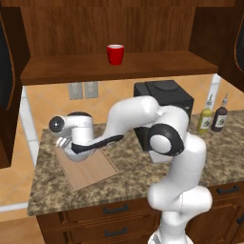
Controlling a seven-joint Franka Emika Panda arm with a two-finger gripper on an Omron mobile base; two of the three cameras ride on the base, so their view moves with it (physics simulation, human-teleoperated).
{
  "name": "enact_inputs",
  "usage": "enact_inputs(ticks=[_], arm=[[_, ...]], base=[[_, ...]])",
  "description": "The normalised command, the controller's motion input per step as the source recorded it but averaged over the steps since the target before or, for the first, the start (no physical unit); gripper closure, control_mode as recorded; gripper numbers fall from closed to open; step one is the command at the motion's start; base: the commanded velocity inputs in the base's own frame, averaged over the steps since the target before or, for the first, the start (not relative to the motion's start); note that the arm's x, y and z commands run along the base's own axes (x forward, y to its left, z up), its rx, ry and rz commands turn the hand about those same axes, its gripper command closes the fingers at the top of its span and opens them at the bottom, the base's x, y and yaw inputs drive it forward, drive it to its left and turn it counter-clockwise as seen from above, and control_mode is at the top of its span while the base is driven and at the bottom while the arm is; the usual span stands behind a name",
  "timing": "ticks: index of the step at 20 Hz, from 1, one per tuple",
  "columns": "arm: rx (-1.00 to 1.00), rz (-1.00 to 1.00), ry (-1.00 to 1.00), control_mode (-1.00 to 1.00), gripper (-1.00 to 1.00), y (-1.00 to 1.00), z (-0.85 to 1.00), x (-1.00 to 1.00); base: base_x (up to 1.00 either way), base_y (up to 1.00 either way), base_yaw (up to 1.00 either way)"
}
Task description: Pick the kettle from the counter and place it on the tray. Then pick the mug from the cabinet and place it on the tray. Then close the cabinet doors.
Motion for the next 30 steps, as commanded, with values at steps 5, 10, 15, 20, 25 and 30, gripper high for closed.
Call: enact_inputs(ticks=[5,10,15,20,25,30], arm=[[0.00,-0.02,-0.04,-1.00,-1.00,-0.01,-0.22,-0.16],[0.00,-0.08,-0.06,-1.00,-1.00,-0.16,0.00,-0.10],[0.00,-0.12,-0.04,-1.00,-1.00,-0.27,0.06,-0.20],[0.00,-0.09,-0.12,-1.00,-1.00,-0.20,0.53,-0.36],[0.00,-0.06,-0.17,-1.00,-1.00,-0.21,0.62,-0.54],[0.00,-0.08,-0.07,-1.00,-1.00,-0.38,0.28,-0.68]], base=[[0.00,0.00,0.00],[0.00,0.00,0.00],[0.00,0.00,0.00],[0.00,0.00,0.00],[0.00,0.00,0.00],[0.00,0.00,0.00]])
